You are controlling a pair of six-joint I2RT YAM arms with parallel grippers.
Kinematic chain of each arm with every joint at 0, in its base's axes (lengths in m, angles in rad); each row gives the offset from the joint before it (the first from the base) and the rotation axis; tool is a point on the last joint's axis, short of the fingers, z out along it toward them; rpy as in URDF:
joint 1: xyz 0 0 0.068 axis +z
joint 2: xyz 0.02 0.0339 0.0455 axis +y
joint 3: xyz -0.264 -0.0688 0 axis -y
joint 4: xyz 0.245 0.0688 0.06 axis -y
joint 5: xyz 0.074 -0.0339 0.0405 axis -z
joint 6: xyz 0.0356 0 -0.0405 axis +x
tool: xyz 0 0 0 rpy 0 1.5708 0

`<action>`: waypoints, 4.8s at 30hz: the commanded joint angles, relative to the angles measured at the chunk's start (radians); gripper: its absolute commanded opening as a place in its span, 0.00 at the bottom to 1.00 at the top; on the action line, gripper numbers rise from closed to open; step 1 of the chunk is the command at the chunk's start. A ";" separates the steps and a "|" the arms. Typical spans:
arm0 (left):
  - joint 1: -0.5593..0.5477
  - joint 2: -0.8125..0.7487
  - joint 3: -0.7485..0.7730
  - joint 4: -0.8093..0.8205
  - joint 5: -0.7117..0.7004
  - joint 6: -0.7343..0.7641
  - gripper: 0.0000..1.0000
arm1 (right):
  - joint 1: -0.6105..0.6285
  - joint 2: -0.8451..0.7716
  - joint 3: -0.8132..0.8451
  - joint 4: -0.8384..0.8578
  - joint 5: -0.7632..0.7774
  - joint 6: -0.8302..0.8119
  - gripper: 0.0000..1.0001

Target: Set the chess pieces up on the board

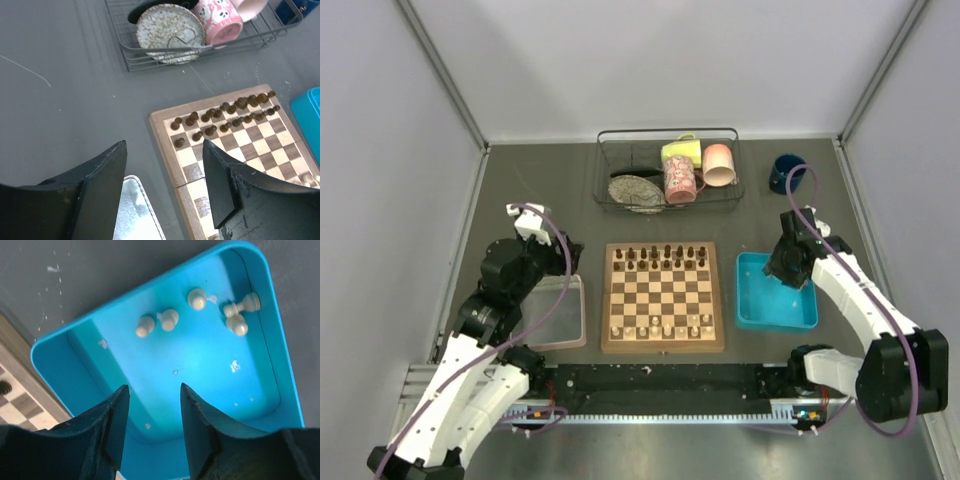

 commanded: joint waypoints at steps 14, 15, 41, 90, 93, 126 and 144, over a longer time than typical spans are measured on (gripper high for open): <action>0.003 -0.063 -0.031 -0.008 -0.139 0.015 0.67 | -0.148 0.137 0.002 0.158 0.020 0.012 0.35; 0.003 -0.063 -0.031 -0.007 -0.141 0.015 0.67 | -0.148 0.145 0.000 0.163 0.019 0.012 0.35; 0.003 -0.061 -0.039 -0.001 -0.144 0.019 0.69 | -0.150 0.265 0.007 0.247 0.011 0.001 0.22; 0.094 0.022 0.010 -0.158 -0.216 -0.059 0.70 | 0.973 0.602 0.735 -0.031 0.011 0.112 0.00; 0.123 0.028 0.012 -0.163 -0.201 -0.070 0.70 | 0.987 0.619 0.734 -0.020 0.010 0.128 0.00; 0.163 0.028 0.001 -0.160 -0.193 -0.067 0.71 | 1.042 0.815 0.789 0.075 -0.076 0.165 0.00; 0.160 0.026 0.000 -0.157 -0.188 -0.064 0.71 | 1.044 0.849 0.774 0.086 -0.092 0.171 0.00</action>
